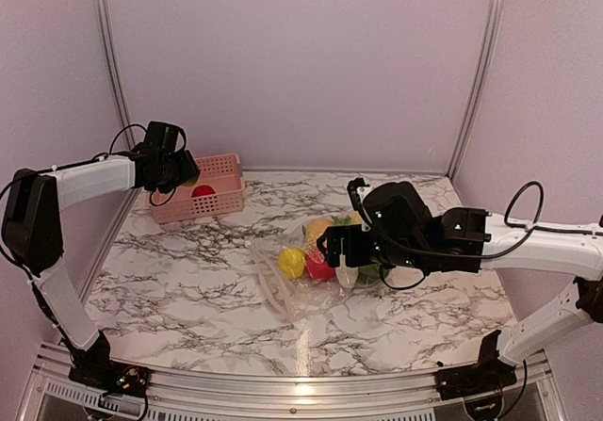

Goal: Open the zip-top bag and remove the fake food
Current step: Place the fake fruit in the bin.

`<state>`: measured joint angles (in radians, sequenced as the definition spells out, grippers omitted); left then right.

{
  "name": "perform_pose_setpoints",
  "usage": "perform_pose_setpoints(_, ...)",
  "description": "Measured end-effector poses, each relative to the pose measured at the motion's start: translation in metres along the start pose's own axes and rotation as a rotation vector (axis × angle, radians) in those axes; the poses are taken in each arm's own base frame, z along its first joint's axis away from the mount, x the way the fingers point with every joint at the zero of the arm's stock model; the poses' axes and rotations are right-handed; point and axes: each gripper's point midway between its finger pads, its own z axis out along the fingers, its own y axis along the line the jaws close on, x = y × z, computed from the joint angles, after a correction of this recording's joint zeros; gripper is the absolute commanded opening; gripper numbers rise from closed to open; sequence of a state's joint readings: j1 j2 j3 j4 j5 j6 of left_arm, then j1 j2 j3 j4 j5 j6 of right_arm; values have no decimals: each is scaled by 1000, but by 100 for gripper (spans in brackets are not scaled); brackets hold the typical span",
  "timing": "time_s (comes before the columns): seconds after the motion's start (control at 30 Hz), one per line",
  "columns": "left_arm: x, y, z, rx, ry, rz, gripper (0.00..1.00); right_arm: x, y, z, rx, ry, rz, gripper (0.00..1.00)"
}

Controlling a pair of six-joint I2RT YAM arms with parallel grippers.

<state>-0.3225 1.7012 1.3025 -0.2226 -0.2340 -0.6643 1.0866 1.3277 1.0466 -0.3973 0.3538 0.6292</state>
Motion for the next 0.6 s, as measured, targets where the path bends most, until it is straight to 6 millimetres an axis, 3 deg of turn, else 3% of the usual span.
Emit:
perform_pose_setpoints(0.2,-8,27,32,-72,23,-11,40,5,-13,-11,23,-4,17,99)
perform_pose_setpoints(0.47,-12,51,54,-119,51,-4,47,11,-18,-10,37,9,23,99)
perform_pose_setpoints(0.6,-7,60,59,-139,78,7,56,12,-18,-10,38,10,25,99)
